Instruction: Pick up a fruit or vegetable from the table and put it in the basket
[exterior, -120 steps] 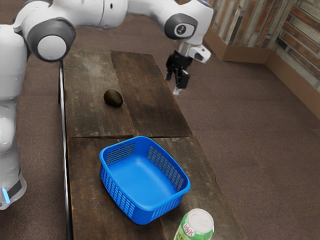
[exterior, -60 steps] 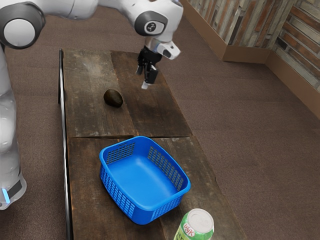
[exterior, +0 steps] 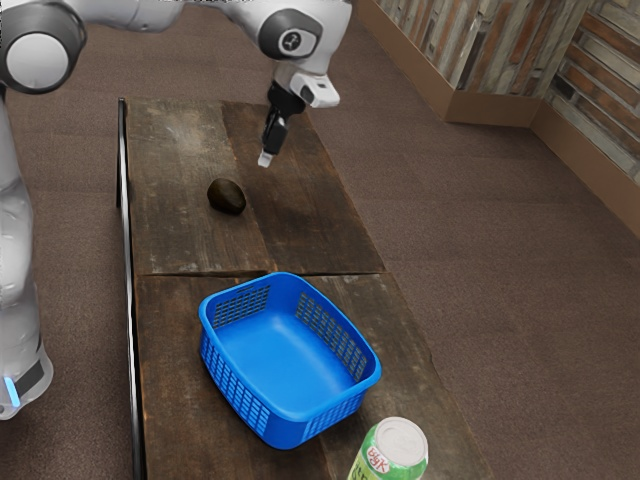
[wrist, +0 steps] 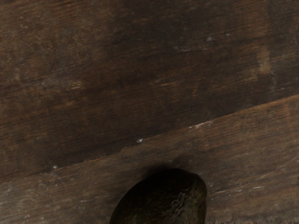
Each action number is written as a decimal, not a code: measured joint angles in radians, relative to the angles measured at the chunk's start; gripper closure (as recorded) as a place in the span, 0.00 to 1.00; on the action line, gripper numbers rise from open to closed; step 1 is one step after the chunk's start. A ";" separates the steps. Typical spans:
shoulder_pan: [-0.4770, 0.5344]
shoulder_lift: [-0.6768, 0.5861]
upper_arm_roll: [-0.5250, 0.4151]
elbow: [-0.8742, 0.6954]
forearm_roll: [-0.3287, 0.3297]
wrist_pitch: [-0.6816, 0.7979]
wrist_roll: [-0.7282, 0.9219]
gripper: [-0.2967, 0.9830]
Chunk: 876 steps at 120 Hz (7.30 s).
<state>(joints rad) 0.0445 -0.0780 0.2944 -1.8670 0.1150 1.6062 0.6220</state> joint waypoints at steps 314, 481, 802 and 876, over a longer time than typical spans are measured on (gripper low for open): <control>-0.026 -0.179 0.022 -0.471 0.198 0.356 0.576 0.23; -0.034 -0.176 -0.322 0.162 0.017 0.067 0.541 0.51; -0.036 0.034 -0.836 0.009 -0.177 0.019 0.508 0.24; -0.028 0.034 -0.920 0.107 -0.106 0.017 0.498 0.23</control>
<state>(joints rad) 0.0160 -0.0443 -0.6255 -1.7597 0.0091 1.6235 1.1198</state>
